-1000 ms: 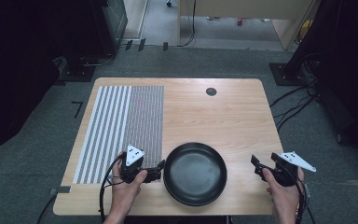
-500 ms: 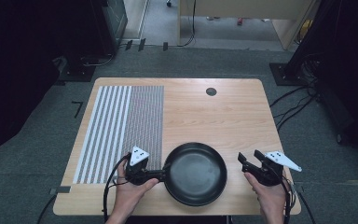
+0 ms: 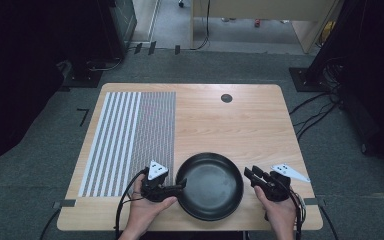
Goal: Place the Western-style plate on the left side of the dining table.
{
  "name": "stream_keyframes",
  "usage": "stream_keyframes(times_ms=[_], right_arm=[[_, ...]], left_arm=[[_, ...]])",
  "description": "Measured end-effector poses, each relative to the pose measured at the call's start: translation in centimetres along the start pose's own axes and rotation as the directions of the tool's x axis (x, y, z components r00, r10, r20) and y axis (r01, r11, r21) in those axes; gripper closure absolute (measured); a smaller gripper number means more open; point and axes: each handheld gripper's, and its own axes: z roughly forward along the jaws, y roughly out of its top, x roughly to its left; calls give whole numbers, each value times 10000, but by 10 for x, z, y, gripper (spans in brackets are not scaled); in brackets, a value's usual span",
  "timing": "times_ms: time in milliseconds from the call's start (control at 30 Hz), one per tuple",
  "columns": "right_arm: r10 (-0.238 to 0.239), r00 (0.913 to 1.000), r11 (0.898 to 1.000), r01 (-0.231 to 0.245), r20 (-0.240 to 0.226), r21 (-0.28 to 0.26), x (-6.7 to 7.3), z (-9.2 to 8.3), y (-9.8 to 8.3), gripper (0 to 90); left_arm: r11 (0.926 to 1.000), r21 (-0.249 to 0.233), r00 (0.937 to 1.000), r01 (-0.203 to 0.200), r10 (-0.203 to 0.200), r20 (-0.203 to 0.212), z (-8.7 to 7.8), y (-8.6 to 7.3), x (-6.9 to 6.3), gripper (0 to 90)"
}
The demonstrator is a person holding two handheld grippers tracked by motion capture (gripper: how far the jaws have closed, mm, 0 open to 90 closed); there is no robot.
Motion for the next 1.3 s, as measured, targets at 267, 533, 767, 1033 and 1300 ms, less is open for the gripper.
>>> stream_keyframes(times_ms=[267, 533, 767, 1033, 1300], right_arm=[[-4, 9998, 9961, 20, -178, 879, 8, 10, -7, 756], [576, 9983, 9917, -562, -83, 1153, 10, 12, -12, 843], [877, 9961, 9905, -863, -83, 1072, 11, 12, -14, 850], [1356, 9904, 9860, -1323, -261, 1018, 11, 14, -17, 856], [1560, 9871, 9842, -1522, -361, 907, 12, 16, -20, 856]], left_arm=[[9993, 205, 9994, 306, -309, 161, 3, -6, 1, 455], [9984, 483, 9982, 308, -332, 505, 5, -7, 2, 579], [9955, 599, 9942, 730, -774, 752, 3, -7, 7, 609], [9933, 635, 9903, 967, -1024, 936, 3, -7, 10, 624], [9900, 766, 9861, 1183, -1262, 1077, -2, -6, 12, 625]])
